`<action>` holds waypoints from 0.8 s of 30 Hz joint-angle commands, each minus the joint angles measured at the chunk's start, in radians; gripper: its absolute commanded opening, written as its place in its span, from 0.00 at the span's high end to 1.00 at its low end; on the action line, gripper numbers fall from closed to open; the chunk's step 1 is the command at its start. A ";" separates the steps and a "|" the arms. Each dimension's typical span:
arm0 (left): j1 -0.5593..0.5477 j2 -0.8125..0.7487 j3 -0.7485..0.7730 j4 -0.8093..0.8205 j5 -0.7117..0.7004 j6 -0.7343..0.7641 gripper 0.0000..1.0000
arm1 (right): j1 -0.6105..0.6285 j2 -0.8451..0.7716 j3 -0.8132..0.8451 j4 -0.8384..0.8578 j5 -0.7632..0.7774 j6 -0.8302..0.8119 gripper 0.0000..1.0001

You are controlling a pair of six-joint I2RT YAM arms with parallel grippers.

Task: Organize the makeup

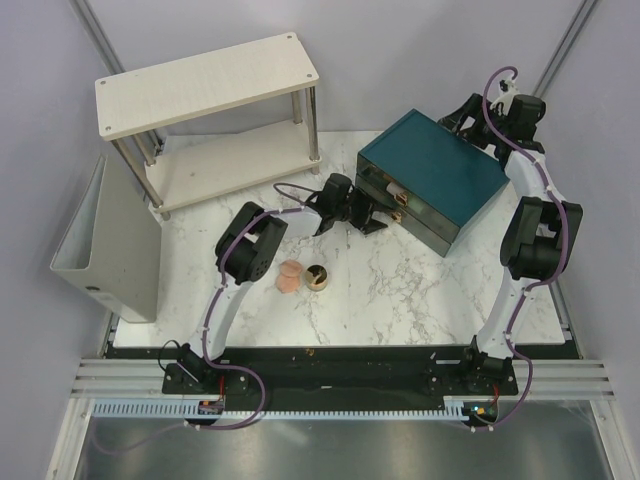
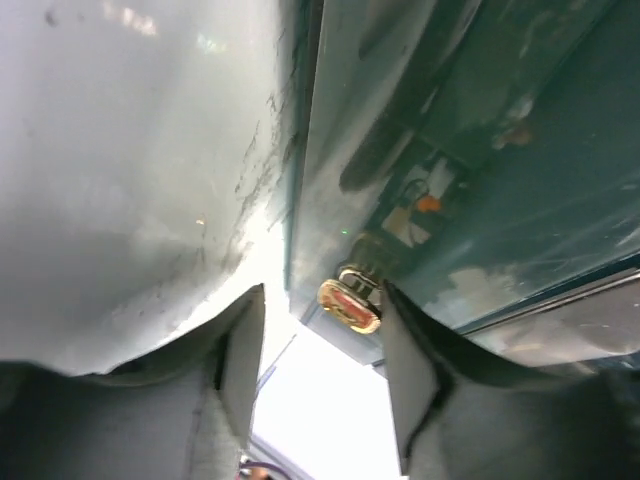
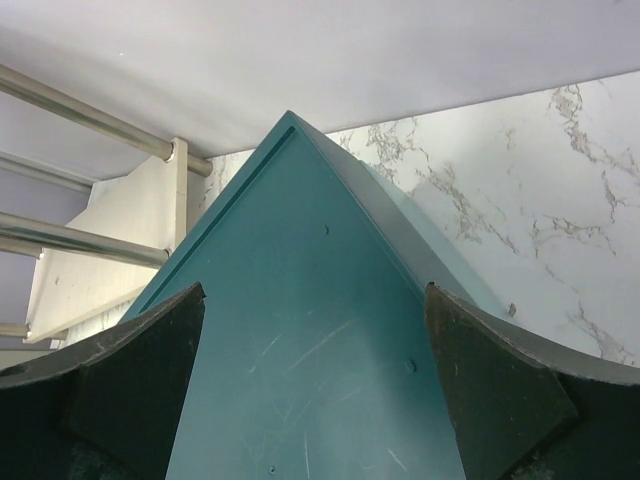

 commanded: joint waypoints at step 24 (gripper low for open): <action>-0.029 -0.053 -0.036 0.040 0.048 0.124 0.35 | 0.009 -0.130 -0.093 0.052 -0.027 0.000 0.02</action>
